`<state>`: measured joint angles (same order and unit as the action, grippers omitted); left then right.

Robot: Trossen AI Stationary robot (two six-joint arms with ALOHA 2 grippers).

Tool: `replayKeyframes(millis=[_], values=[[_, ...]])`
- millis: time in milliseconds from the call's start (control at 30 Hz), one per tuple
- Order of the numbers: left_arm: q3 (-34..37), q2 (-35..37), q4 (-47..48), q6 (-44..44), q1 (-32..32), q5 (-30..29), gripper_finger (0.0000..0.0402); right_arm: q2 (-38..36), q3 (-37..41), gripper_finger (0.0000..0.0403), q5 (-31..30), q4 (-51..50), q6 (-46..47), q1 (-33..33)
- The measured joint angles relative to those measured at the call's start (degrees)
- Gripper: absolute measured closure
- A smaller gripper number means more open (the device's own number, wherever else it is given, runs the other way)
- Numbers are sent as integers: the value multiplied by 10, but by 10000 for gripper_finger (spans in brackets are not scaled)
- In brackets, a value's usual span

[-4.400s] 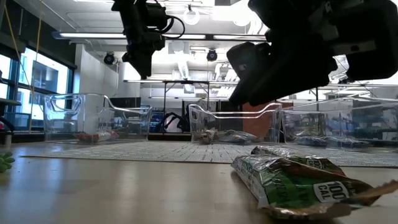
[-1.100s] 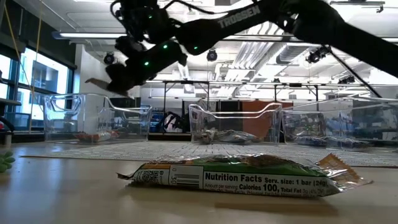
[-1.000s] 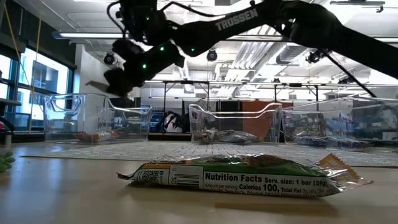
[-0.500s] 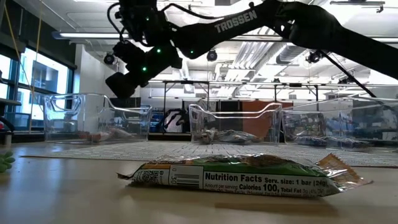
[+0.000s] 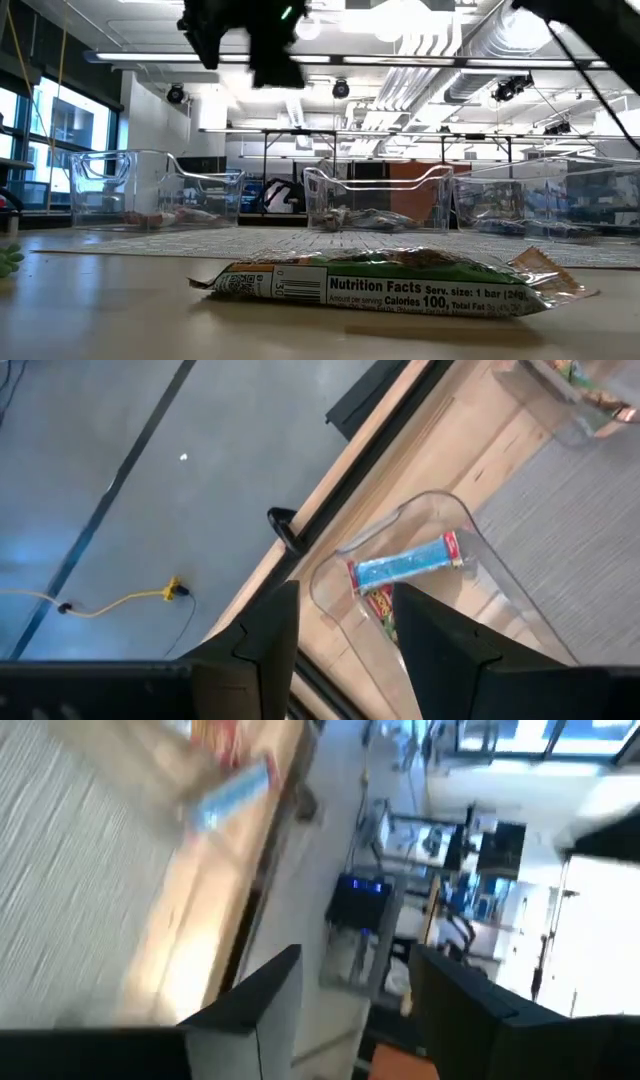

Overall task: Pick and place Granola Bars by type
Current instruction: Put the red granola bar into the left transparent bin

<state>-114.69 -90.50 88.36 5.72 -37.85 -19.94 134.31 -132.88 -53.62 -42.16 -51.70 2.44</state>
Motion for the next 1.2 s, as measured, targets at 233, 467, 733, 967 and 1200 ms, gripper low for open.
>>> replayKeyframes(millis=[233, 467, 733, 967, 1200], values=[[0, 0, 17, -6, 0, 1, 246, -117, -1, 233, -185, -341, 217, 82], [0, 0, 17, -7, 0, 2, 246, -263, 25, 233, 101, -463, 526, 176], [0, 0, 16, -36, 0, 14, 246, -419, 225, 233, 382, -418, 651, 245], [0, 0, 16, -56, 0, 20, 246, -510, 506, 233, 469, -304, 802, 292], [0, 0, 16, -65, 0, 47, 246, -512, 730, 234, 606, -3, 737, 355]])
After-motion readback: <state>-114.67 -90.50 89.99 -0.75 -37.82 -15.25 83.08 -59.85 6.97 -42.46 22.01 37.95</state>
